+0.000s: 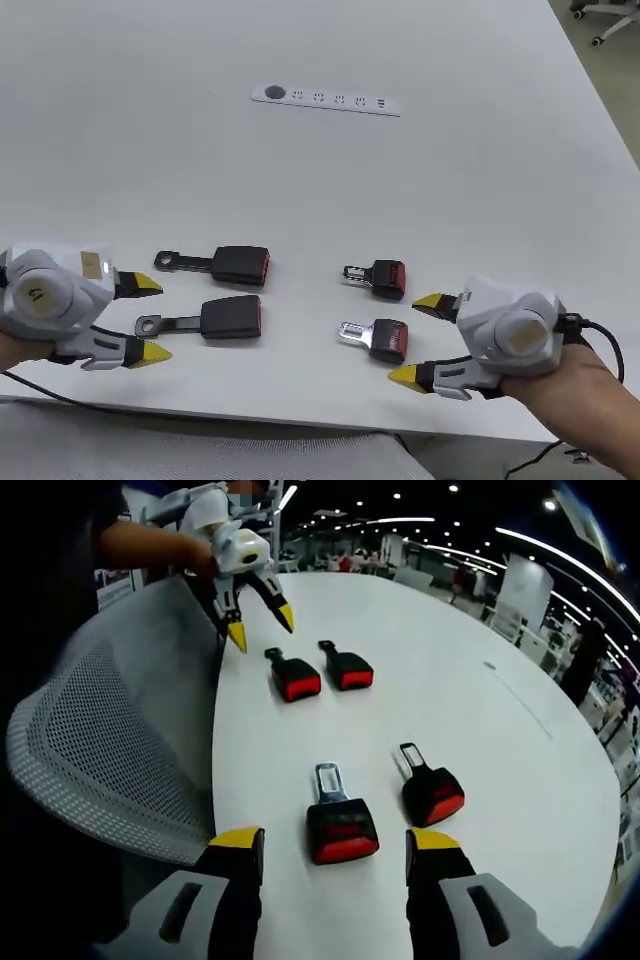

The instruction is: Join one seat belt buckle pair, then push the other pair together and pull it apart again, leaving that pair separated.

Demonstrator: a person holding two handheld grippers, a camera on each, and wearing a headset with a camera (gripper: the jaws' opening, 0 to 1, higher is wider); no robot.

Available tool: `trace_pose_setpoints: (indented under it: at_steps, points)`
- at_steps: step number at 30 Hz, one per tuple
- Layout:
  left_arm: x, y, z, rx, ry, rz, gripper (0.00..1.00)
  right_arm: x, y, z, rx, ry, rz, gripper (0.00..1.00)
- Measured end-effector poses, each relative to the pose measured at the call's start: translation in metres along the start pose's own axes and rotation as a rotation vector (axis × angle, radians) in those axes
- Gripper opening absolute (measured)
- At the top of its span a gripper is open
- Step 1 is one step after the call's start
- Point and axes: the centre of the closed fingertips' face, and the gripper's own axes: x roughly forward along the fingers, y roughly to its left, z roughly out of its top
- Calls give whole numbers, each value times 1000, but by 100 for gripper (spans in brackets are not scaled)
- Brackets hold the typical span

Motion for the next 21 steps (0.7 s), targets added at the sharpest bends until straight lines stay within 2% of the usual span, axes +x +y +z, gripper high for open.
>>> trace_pose_setpoints:
  at_steps: [3, 5, 6, 7, 12, 18, 21]
  points:
    - [6, 2, 5, 7, 4, -5, 49, 2, 2, -1, -6, 9, 9, 55]
    - [10, 6, 9, 54, 16, 19, 49, 4, 2, -2, -13, 14, 9, 56]
    - [12, 7, 9, 51, 17, 12, 49, 4, -2, -2, -23, 12, -11, 58]
    - [14, 6, 11, 46, 17, -1, 48, 5, -3, -2, -22, 9, -8, 60]
    - [25, 4, 16, 72, 18, -31, 42, 7, -4, -3, -15, 18, 7, 55]
    - [33, 0, 27, 71, 18, -56, 42, 11, -3, -5, -22, 35, 26, 50]
    - [37, -1, 28, 81, 25, -65, 42, 14, -1, -7, -26, 49, 38, 48]
